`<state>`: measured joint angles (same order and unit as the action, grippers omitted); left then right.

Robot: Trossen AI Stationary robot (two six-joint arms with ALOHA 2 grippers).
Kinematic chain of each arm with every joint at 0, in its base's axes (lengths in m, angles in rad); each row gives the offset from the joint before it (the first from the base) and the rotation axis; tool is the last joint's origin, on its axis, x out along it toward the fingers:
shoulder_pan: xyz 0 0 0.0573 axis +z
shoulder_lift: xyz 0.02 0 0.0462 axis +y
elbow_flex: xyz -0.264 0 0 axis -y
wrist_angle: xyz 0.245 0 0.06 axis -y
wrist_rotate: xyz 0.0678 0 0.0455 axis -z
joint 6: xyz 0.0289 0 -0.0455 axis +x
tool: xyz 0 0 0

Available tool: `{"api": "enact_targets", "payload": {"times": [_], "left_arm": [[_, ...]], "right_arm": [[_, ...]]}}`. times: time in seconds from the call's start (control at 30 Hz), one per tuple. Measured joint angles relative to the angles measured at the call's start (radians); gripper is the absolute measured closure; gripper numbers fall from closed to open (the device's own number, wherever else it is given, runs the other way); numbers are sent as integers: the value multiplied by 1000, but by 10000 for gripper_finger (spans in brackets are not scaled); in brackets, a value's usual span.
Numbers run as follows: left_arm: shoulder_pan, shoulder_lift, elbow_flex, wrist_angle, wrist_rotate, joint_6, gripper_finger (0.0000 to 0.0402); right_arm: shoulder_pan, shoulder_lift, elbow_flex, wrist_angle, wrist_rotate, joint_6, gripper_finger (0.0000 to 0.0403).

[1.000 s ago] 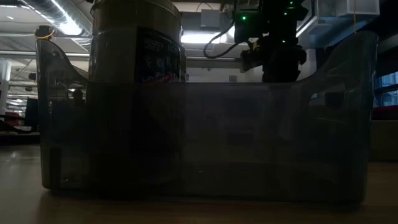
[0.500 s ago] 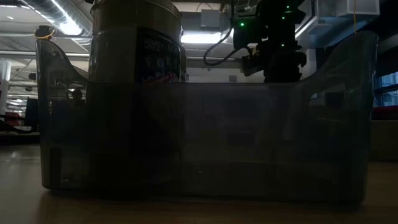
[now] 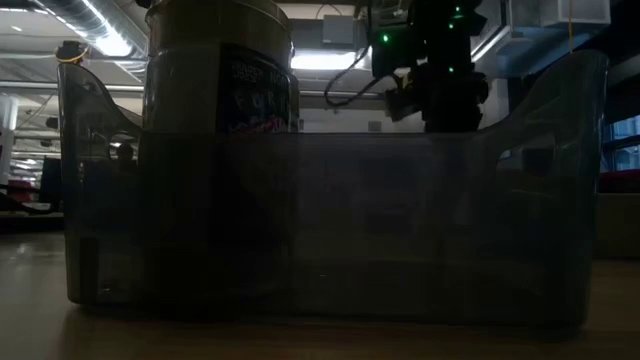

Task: Sort spices by type
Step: Put the white seasoning bottle into the transparent bin

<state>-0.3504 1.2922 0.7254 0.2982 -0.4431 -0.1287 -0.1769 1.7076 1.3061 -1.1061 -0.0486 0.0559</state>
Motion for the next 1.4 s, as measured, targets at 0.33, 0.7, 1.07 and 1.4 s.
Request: {"api": "enact_targets", "payload": {"times": [0.33, 0.7, 1.07, 1.4], "left_arm": [[5, 0, 0, 1, 0, -6, 109], [5, 0, 0, 1, 0, -6, 109], [6, 0, 0, 0, 0, -3, 109], [6, 0, 0, -2, 0, -3, 109]], "right_arm": [[0, -1, 61, -81, -67, 29, 194], [0, 68, 62, -96, -146, 45, 194], [0, 79, 61, -21, -126, 40, 126], [21, 18, 143, -165, -97, 36, 111]]}}
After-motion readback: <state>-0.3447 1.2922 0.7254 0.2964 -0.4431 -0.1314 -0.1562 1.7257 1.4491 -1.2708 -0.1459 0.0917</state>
